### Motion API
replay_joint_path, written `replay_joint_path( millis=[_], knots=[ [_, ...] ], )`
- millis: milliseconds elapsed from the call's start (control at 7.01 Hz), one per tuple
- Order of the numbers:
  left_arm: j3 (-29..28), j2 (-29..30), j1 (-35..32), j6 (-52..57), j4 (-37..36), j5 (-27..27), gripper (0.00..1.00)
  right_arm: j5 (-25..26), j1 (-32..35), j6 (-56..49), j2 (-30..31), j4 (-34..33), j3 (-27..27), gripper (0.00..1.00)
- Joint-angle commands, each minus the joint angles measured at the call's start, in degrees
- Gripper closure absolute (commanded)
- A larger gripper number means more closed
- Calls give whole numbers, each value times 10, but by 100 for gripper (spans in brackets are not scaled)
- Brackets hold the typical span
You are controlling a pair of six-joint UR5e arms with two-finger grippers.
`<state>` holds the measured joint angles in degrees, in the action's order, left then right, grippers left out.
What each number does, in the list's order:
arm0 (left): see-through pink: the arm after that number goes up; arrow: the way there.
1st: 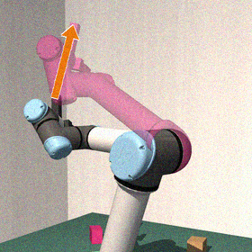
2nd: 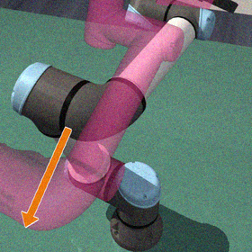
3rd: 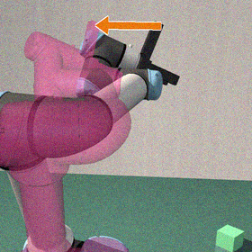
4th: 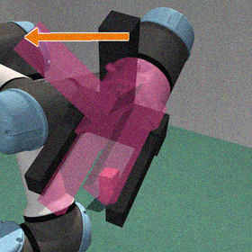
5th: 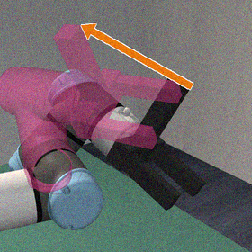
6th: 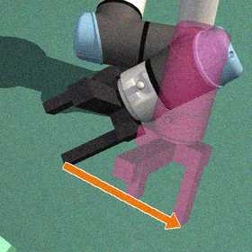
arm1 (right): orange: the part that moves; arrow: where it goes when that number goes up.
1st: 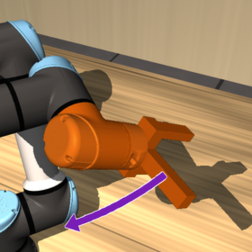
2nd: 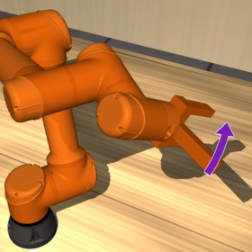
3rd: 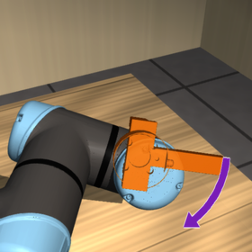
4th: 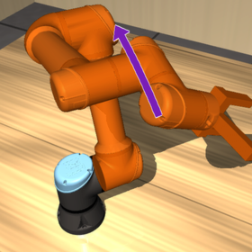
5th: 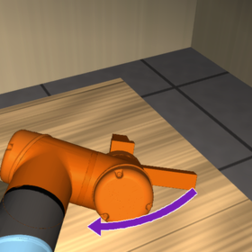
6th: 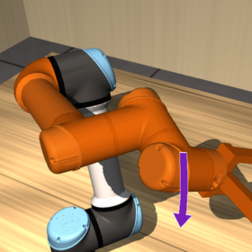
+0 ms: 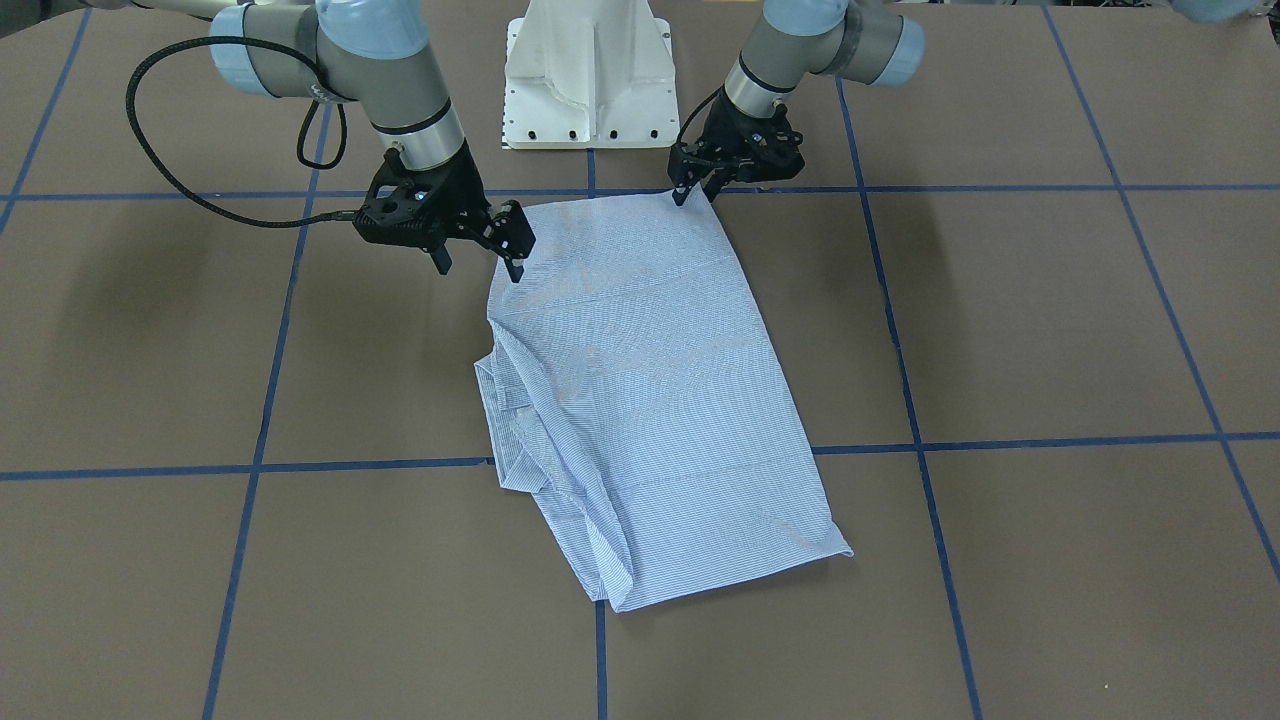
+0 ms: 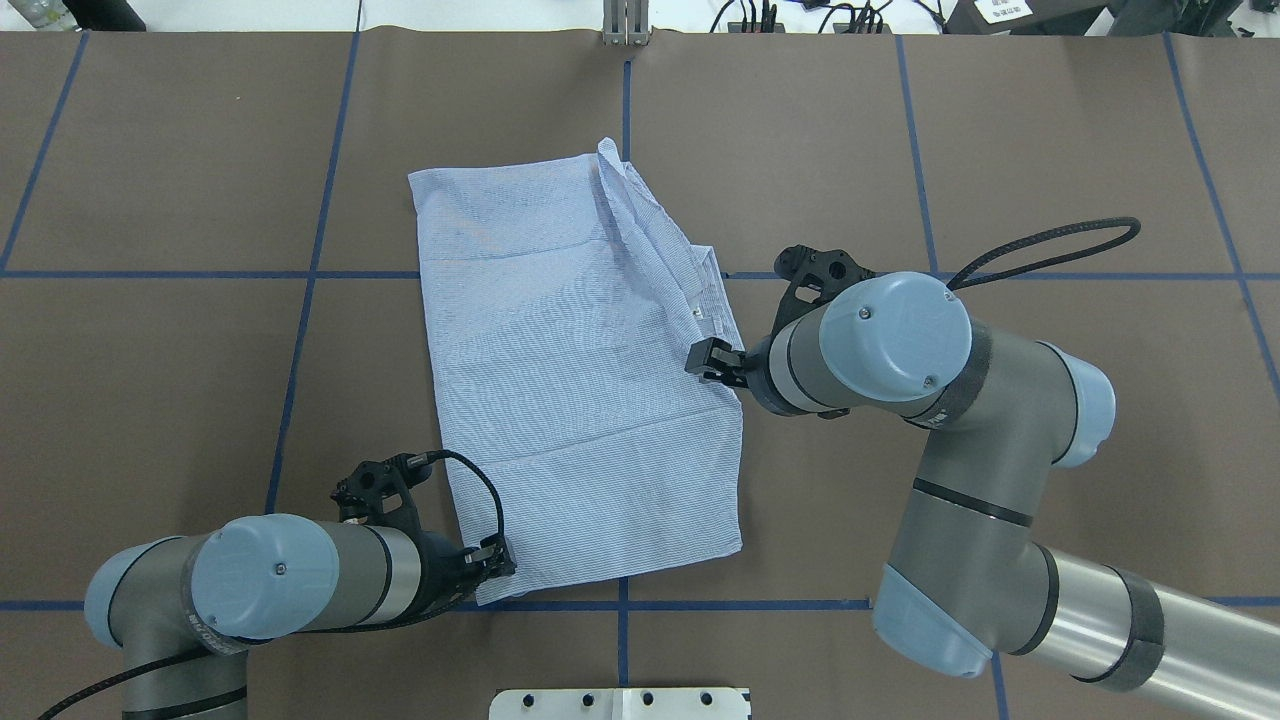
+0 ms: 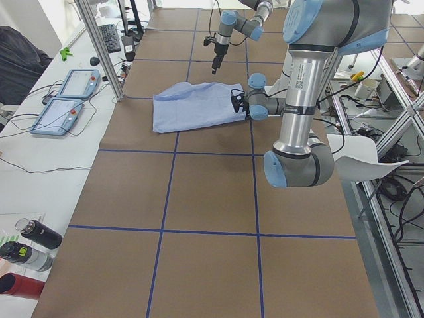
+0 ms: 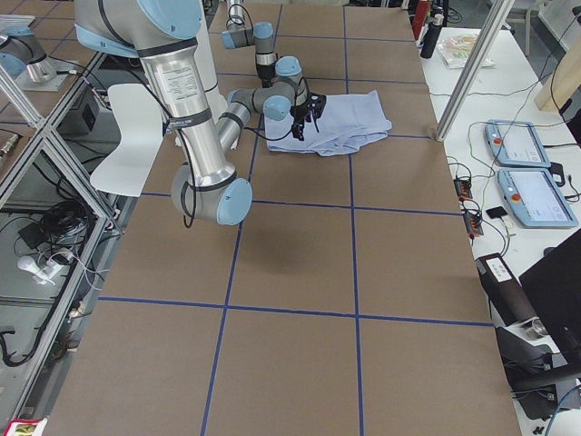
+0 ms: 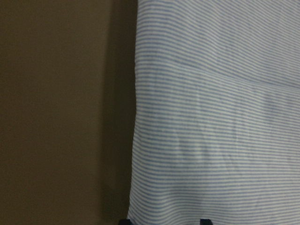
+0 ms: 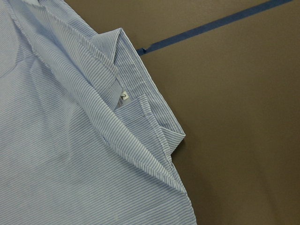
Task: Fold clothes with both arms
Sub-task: 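Move the left gripper to the shirt corner nearest the robot, then lower the right gripper to the shirt corner nearest the robot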
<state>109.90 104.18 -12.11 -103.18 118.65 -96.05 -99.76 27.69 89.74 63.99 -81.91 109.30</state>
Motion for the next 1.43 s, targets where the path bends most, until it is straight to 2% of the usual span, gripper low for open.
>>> replay_joint_path(
  millis=[0, 143, 285, 570, 713, 998, 1141, 1283],
  knots=[
    [0, 2, 1, 0, -7, 0, 70, 0, 0, 0, 1, 0, 0, 0],
    [0, 1, 1, 0, -7, -1, 91, 1, -1, 1, 1, 0, 2, 0],
    [3, 1, 1, 0, -7, -1, 100, 5, -13, 33, 3, -1, 2, 2],
    [3, 1, 1, 0, -7, -1, 100, 7, -50, 188, 4, -9, 1, 3],
    [3, 1, 1, 0, -7, -1, 100, 9, -77, 231, 5, -10, -1, 3],
    [7, 1, 0, 0, -7, -1, 100, 96, -133, 250, 6, -11, -7, 0],
    [8, 1, 1, -1, -7, 0, 100, 103, -139, 267, 16, -11, -4, 0],
    [8, 1, 0, -1, -7, 0, 100, 132, -166, 287, 18, -42, -6, 0]
  ],
)
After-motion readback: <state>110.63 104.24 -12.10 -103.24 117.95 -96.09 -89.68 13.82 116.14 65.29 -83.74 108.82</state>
